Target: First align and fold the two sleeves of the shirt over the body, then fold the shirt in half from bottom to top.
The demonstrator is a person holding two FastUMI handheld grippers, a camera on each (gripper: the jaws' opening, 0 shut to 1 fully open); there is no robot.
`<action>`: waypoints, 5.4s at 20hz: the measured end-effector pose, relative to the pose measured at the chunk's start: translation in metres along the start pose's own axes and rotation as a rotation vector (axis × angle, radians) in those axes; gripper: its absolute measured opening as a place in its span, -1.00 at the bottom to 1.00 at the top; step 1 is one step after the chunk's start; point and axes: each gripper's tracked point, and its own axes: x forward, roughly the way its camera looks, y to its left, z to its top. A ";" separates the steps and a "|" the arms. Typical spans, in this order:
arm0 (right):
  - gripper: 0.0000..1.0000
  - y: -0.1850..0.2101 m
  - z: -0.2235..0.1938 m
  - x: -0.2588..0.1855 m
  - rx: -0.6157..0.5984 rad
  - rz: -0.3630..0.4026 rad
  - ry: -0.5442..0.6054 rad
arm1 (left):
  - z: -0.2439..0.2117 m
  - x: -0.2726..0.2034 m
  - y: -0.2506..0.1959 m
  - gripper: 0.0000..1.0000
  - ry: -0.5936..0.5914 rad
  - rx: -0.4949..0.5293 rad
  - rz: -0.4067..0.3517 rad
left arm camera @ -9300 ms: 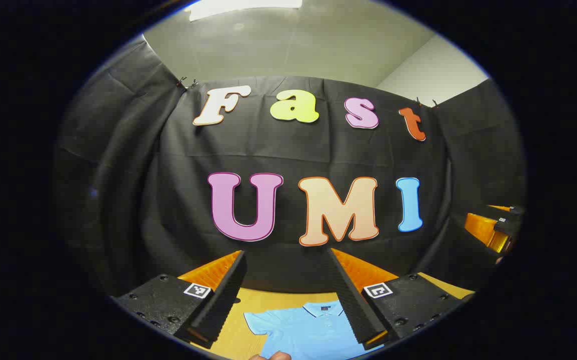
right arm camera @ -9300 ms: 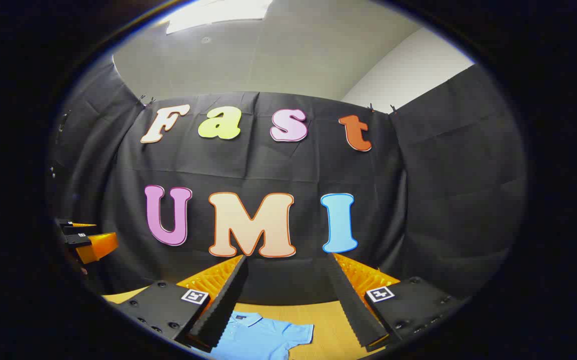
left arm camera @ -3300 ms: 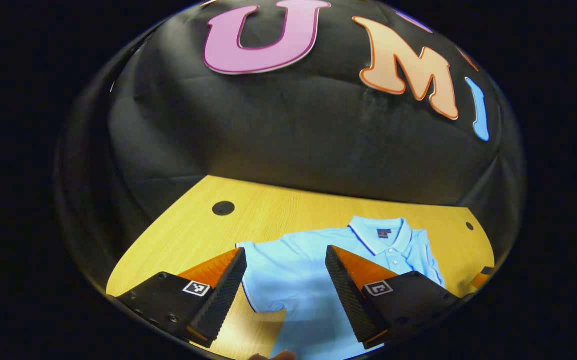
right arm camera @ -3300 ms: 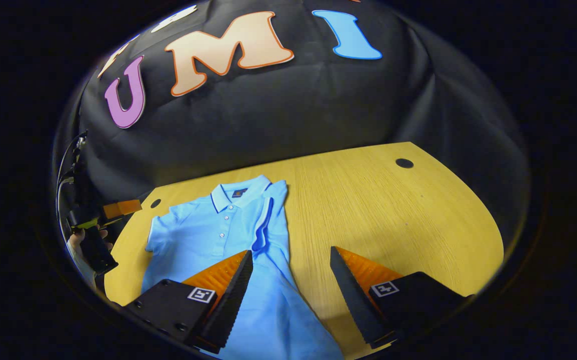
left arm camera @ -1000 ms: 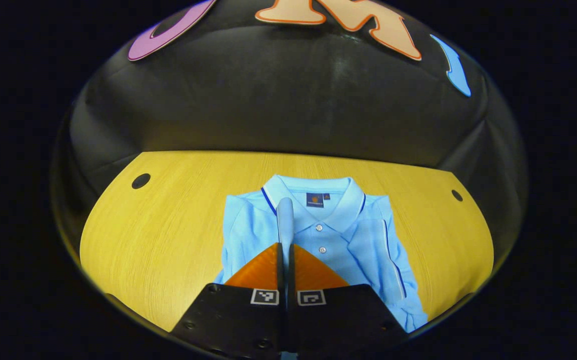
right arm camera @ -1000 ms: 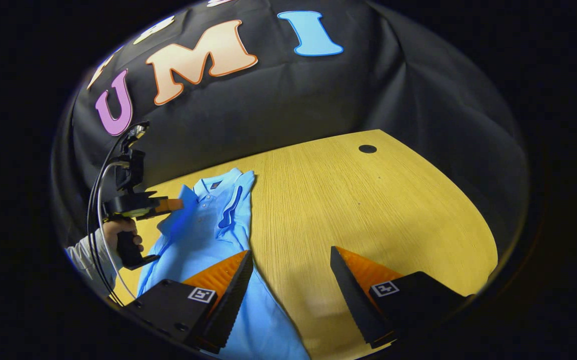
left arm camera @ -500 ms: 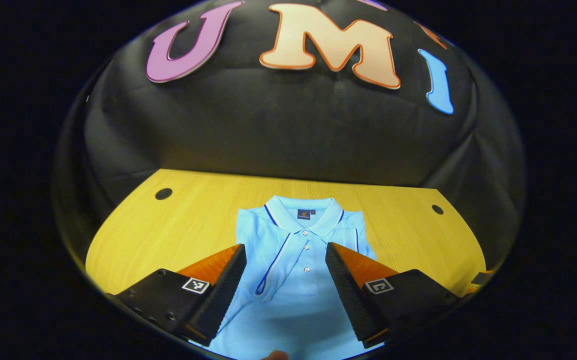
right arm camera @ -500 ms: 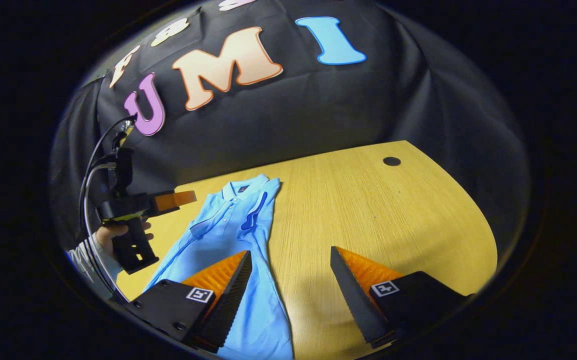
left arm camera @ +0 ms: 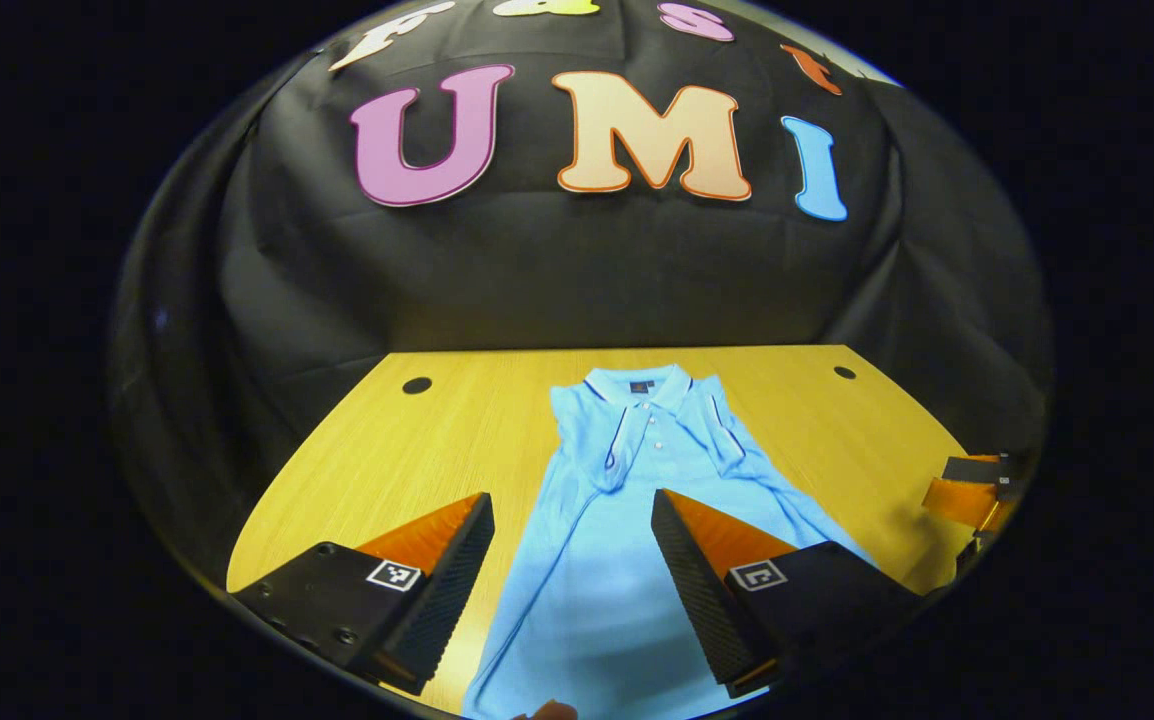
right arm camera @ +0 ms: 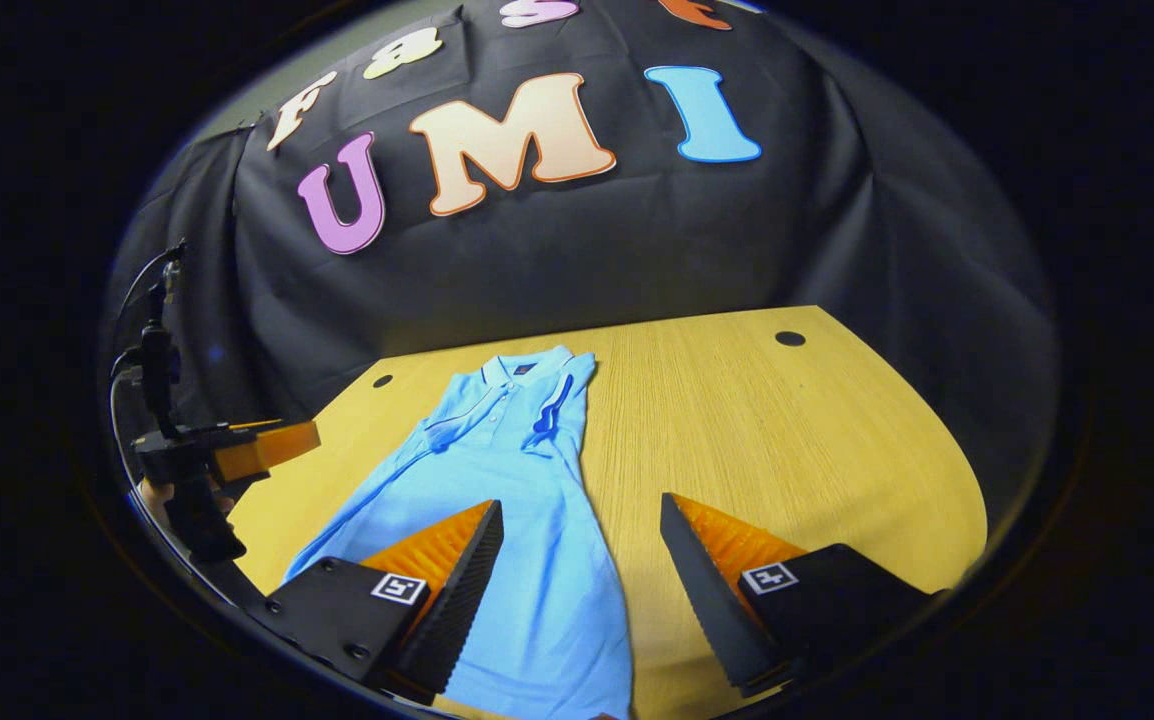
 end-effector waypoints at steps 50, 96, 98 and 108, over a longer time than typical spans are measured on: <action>-0.95 0.044 -0.075 -0.054 0.022 -0.054 0.059 | -0.125 -0.081 -0.010 -1.00 0.109 -0.181 -0.128; 0.75 -0.031 0.163 0.286 0.089 -0.141 -0.151 | 0.125 0.259 0.041 0.86 -0.054 -0.082 0.055; 0.95 -0.027 0.169 0.264 0.046 -0.137 -0.185 | 0.133 0.244 0.039 0.87 -0.074 -0.104 0.054; 0.95 0.034 0.214 0.086 -0.115 -0.124 -0.442 | 0.191 0.059 0.030 0.89 -0.345 -0.007 0.027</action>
